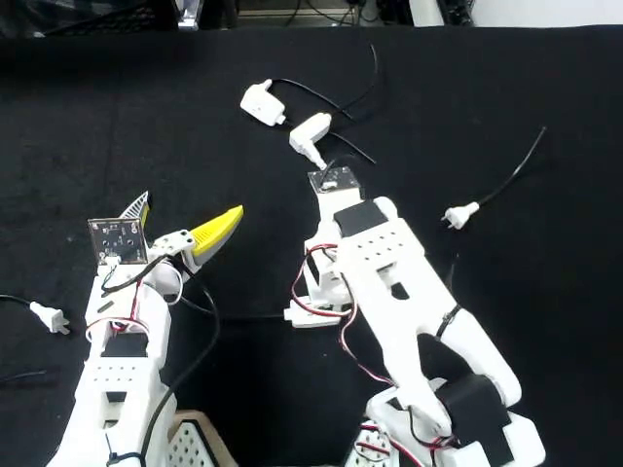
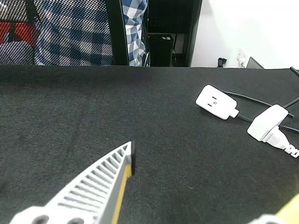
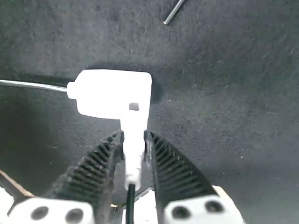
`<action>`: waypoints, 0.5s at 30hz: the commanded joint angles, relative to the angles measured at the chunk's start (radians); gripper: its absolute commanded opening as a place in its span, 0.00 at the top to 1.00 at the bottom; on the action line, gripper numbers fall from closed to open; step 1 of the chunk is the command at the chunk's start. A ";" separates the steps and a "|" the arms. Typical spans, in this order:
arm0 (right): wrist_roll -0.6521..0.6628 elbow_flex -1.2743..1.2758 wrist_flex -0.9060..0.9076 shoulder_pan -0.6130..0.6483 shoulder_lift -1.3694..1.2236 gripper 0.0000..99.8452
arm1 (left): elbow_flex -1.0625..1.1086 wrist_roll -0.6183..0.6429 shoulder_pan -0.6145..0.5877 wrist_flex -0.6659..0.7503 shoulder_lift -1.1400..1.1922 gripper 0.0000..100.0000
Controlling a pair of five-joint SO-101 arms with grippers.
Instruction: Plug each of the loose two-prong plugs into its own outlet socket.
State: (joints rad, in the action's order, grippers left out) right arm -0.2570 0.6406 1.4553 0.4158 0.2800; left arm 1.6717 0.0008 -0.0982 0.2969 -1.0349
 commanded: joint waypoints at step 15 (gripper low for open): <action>0.008 0.047 -0.064 -0.012 -0.001 0.99 | 0.021 0.006 0.010 0.002 -0.014 0.48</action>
State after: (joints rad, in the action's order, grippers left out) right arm -0.2570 0.6851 1.3970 0.4158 0.2800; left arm 1.6717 0.0008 -0.0982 0.2969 -1.0349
